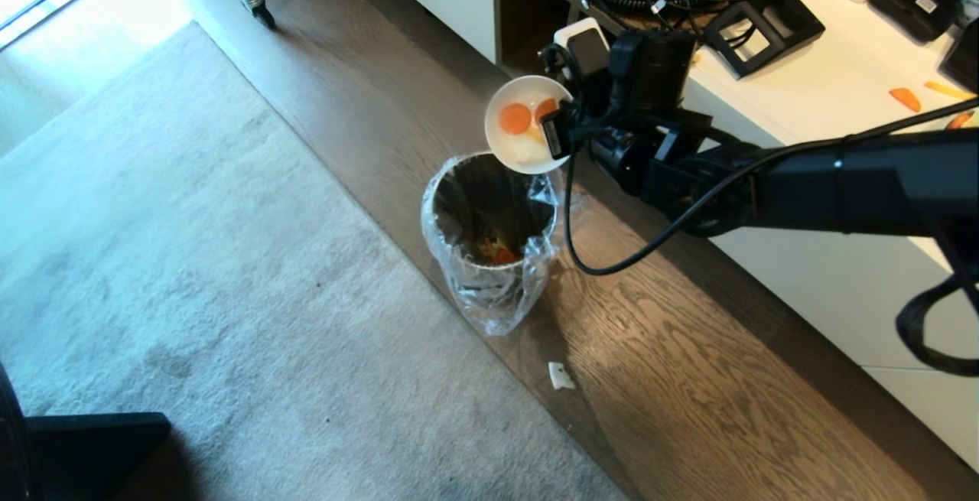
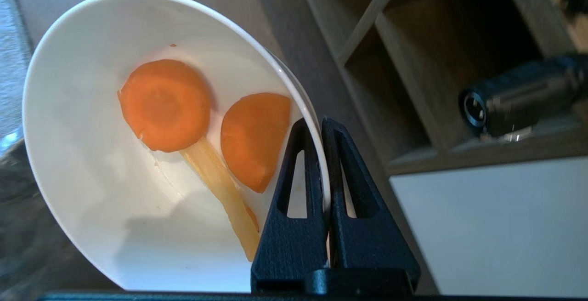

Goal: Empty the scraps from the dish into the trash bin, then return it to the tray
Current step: Move the bowl over the trash can, then pour the leftover food from the bowl into the trash can

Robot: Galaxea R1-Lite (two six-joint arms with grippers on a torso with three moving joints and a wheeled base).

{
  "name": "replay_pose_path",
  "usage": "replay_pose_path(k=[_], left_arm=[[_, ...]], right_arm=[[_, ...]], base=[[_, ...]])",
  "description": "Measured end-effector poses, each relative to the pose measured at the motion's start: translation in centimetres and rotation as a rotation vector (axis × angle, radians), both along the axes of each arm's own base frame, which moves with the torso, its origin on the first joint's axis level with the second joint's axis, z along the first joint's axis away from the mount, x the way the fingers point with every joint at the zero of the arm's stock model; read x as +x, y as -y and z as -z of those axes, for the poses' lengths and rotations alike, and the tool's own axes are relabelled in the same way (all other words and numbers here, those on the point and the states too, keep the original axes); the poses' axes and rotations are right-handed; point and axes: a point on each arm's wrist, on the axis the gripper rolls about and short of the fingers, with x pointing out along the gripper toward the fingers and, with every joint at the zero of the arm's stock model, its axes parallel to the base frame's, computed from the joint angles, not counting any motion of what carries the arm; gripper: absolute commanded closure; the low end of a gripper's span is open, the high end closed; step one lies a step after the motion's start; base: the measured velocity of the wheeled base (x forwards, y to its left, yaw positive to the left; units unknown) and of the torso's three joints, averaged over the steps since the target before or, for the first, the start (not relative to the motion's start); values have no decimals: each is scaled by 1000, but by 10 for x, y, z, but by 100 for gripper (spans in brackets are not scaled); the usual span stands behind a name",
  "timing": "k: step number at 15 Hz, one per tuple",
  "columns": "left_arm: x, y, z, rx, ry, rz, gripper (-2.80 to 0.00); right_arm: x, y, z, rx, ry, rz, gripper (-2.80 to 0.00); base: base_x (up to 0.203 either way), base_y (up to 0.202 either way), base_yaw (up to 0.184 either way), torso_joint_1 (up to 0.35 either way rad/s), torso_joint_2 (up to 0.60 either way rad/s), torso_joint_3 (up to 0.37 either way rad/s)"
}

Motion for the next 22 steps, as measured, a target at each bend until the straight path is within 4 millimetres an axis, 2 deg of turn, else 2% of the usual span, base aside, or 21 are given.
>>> replay_pose_path(k=[5,10,13,22], left_arm=[[0,0,0,0,0,0,0],[0,0,0,0,0,0,0],[0,0,0,0,0,0,0],[0,0,0,0,0,0,0]], right_arm=[[10,-15,12,-164,214,8,0],[2,-28,10,-274,439,-55,0],[-7,-38,17,-304,502,-58,0],[-22,-35,39,-382,646,25,0]], base=[[0,0,0,0,0,0],[0,0,0,0,0,0],[0,0,0,0,0,0],[0,0,0,0,0,0]])
